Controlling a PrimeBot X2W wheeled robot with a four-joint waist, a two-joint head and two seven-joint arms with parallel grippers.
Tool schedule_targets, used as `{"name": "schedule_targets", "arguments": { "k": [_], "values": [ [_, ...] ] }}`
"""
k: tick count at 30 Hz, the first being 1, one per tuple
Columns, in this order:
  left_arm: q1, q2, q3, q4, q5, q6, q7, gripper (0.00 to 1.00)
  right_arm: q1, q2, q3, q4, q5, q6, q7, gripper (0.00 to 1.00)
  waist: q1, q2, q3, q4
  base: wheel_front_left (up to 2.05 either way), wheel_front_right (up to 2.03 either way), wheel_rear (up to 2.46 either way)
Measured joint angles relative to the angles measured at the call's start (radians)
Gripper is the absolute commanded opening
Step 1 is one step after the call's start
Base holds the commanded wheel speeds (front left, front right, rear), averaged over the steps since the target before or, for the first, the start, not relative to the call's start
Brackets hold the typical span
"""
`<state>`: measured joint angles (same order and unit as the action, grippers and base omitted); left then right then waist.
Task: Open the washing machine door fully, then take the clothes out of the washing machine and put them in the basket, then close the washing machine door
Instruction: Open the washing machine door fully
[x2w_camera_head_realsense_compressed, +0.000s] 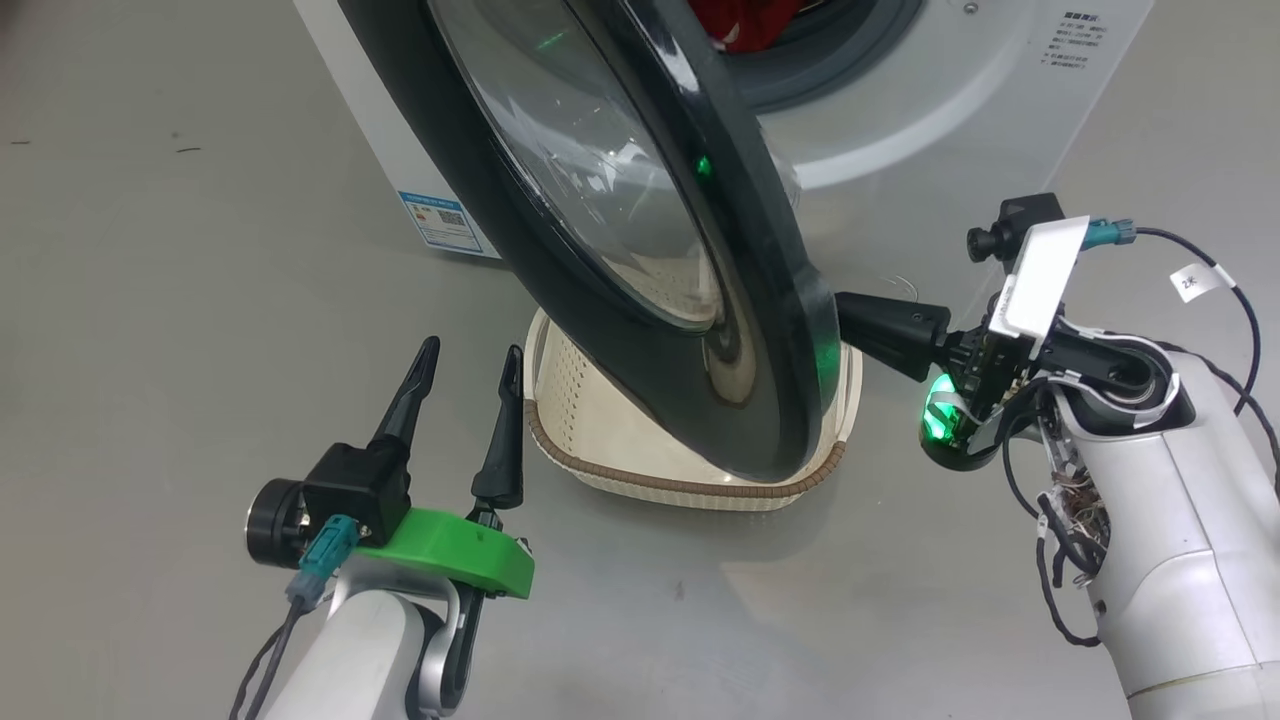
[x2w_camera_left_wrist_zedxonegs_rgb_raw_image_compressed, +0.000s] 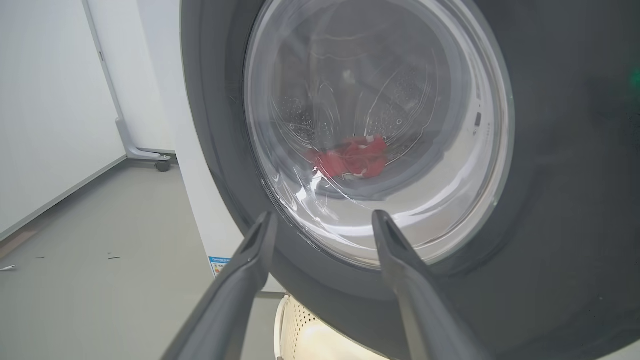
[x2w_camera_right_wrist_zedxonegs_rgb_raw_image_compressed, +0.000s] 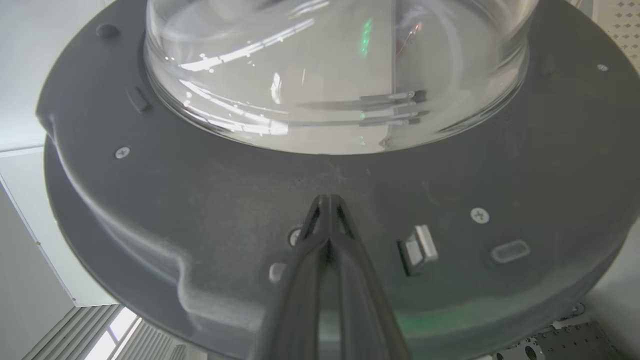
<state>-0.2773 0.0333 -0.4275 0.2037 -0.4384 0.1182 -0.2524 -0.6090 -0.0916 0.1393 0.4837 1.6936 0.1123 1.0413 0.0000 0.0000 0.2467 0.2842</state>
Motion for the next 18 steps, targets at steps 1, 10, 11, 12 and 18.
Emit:
{"name": "schedule_targets", "arguments": {
  "k": [1, 10, 11, 12, 18],
  "values": [
    [0.002, 0.0, 0.001, 0.0, 0.0, 0.0, 0.0, 1.0, 0.006, 0.003, 0.005, -0.003, 0.0, 0.0, 0.0, 0.0, 0.0, 0.0, -0.002, 0.001, 0.0, 0.0, 0.0],
    [0.014, 0.0, 0.0, 0.005, 0.0, -0.001, 0.0, 1.0, 0.065, 0.015, 0.037, -0.033, 0.0, 0.001, -0.005, 0.0, 0.0, 0.0, -0.015, 0.022, 0.0, 0.0, 0.0],
    [0.016, 0.0, 0.0, 0.005, 0.0, -0.001, 0.0, 1.0, 0.07, 0.016, 0.041, -0.036, 0.001, 0.001, -0.005, 0.0, 0.0, 0.0, -0.017, 0.025, 0.0, 0.0, 0.0],
    [0.017, 0.0, -0.001, 0.006, 0.0, -0.001, 0.0, 1.0, 0.076, 0.018, 0.046, -0.039, 0.003, 0.001, -0.006, 0.0, 0.0, 0.0, -0.019, 0.029, 0.0, 0.0, 0.0],
    [0.023, 0.0, -0.007, 0.009, 0.0, -0.001, 0.0, 1.0, 0.109, 0.023, 0.07, -0.055, 0.013, 0.002, -0.014, 0.0, 0.0, 0.0, -0.029, 0.053, 0.0, 0.0, 0.0]
  ]
}}
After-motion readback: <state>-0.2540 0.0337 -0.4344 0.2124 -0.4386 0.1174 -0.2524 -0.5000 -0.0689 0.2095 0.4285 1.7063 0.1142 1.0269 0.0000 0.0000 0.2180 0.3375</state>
